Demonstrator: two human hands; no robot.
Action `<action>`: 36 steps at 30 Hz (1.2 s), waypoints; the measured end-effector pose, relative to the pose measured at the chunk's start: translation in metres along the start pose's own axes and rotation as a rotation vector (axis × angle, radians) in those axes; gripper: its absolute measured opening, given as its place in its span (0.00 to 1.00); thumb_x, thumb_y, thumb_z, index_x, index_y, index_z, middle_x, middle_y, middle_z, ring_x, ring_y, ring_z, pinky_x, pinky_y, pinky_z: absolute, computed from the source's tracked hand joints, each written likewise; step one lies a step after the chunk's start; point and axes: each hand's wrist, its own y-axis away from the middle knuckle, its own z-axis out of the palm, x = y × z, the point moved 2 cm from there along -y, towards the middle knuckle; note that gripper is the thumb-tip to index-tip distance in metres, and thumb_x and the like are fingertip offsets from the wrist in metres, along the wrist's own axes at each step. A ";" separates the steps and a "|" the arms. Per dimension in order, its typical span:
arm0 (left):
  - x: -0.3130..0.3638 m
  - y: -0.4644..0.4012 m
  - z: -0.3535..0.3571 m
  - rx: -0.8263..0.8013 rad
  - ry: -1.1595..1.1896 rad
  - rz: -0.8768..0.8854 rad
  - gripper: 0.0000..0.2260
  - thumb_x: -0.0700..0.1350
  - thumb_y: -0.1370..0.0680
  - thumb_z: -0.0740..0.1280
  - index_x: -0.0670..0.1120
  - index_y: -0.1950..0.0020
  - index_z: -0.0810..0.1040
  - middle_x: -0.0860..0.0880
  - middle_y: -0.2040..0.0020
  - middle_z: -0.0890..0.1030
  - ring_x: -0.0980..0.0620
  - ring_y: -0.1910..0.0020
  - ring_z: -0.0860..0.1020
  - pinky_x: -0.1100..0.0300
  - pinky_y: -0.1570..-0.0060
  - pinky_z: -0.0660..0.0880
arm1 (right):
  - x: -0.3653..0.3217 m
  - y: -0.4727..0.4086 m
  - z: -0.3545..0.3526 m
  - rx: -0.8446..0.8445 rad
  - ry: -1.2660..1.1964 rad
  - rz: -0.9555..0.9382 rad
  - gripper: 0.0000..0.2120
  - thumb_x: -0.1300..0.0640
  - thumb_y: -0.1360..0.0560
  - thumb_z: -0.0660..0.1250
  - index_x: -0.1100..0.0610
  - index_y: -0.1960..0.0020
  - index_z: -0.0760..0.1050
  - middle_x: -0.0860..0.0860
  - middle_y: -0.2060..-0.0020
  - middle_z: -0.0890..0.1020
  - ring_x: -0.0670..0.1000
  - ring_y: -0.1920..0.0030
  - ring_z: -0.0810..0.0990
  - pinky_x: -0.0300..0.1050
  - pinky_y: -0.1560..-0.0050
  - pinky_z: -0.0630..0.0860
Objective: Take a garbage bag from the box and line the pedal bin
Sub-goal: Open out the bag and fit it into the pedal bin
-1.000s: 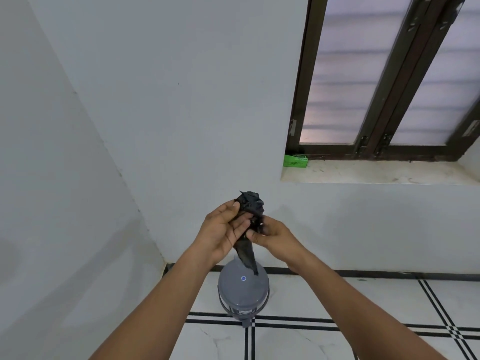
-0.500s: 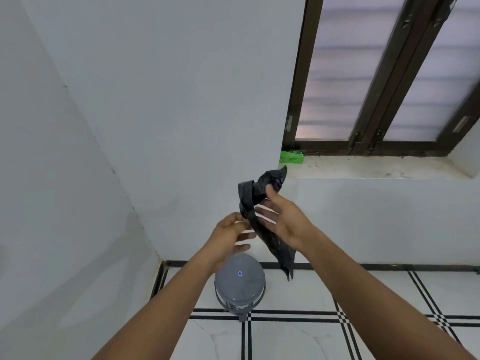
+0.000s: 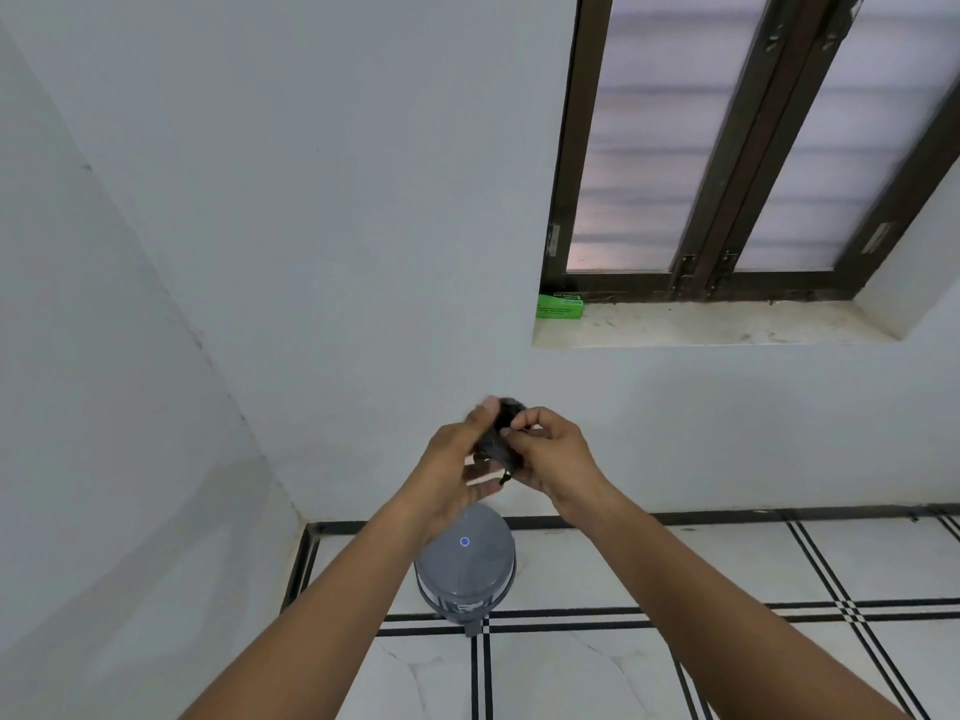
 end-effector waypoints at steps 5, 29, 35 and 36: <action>-0.008 0.000 -0.010 0.186 0.062 0.020 0.05 0.37 0.21 0.71 0.39 0.46 0.84 0.42 0.56 0.85 0.50 0.62 0.80 0.60 0.59 0.81 | 0.001 -0.005 -0.004 0.109 0.096 -0.008 0.04 0.61 0.22 0.69 0.57 0.50 0.82 0.56 0.52 0.85 0.52 0.54 0.84 0.42 0.56 0.83; 0.004 0.002 -0.027 0.059 0.697 -0.021 0.04 0.40 0.21 0.70 0.46 0.47 0.78 0.46 0.57 0.85 0.50 0.62 0.84 0.54 0.59 0.82 | -0.008 -0.005 -0.012 0.140 -0.845 0.349 0.10 0.67 0.16 0.56 0.60 0.52 0.73 0.59 0.55 0.80 0.56 0.56 0.80 0.53 0.52 0.80; 0.022 0.001 -0.032 0.253 -0.076 0.139 0.04 0.47 0.21 0.72 0.49 0.48 0.82 0.52 0.59 0.74 0.53 0.68 0.68 0.60 0.65 0.69 | -0.011 -0.012 -0.017 0.127 -0.429 0.173 0.03 0.59 0.19 0.68 0.56 0.46 0.77 0.56 0.55 0.84 0.55 0.58 0.83 0.49 0.59 0.82; 0.027 0.001 -0.023 0.247 -0.213 0.176 0.09 0.53 0.23 0.73 0.49 0.49 0.83 0.53 0.59 0.76 0.53 0.67 0.71 0.59 0.64 0.70 | -0.011 -0.011 -0.013 0.110 -0.374 0.159 0.06 0.57 0.21 0.71 0.56 0.46 0.78 0.55 0.56 0.85 0.54 0.59 0.84 0.49 0.61 0.82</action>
